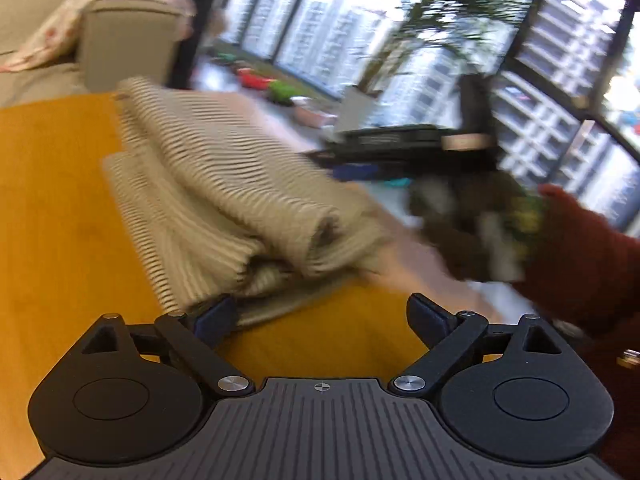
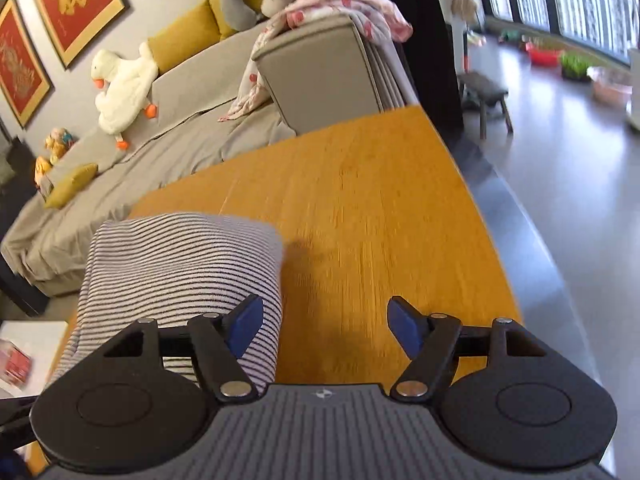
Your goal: Fold clothes
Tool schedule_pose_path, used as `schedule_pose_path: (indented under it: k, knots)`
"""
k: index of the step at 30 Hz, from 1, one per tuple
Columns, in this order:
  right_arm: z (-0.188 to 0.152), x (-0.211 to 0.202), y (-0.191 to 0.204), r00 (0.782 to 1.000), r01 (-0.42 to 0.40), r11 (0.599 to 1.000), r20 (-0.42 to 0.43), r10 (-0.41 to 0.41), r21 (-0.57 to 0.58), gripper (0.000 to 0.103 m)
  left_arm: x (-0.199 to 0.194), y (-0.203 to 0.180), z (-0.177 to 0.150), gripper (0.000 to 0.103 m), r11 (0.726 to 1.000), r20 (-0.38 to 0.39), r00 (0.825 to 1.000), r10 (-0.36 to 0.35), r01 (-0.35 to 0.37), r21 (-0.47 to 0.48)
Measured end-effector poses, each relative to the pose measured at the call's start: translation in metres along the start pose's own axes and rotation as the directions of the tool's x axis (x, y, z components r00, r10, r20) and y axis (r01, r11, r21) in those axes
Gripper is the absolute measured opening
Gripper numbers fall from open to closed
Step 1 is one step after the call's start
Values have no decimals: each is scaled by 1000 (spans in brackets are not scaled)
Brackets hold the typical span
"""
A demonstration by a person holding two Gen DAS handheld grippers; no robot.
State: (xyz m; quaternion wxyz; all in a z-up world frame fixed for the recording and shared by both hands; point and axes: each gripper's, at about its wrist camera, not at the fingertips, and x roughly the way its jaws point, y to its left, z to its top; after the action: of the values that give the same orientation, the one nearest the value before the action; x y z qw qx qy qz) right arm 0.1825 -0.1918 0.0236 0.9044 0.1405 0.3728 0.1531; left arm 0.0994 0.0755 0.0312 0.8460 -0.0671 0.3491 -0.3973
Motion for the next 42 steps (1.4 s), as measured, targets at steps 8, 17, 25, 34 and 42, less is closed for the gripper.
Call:
schedule_pose_path:
  k: [8, 17, 25, 34, 42]
  knots:
    - [-14, -29, 18, 993, 76, 982, 107, -58, -176, 79, -36, 37, 22, 103, 985, 161, 980, 119, -96, -140]
    - [-47, -40, 47, 995, -45, 936, 72, 75, -349, 76, 30, 68, 12, 103, 951, 51, 998, 31, -14, -309]
    - [-21, -40, 49, 979, 116, 899, 199, -33, -422, 76, 38, 30, 7, 101, 982, 16, 996, -91, 93, -167]
    - [-57, -72, 86, 954, 90, 826, 287, 90, -557, 76, 0, 61, 5, 100, 923, 95, 946, 310, -276, -268]
    - [-81, -64, 106, 960, 88, 771, 260, 103, -630, 72, 19, 58, -5, 91, 864, 37, 876, 481, -466, -191]
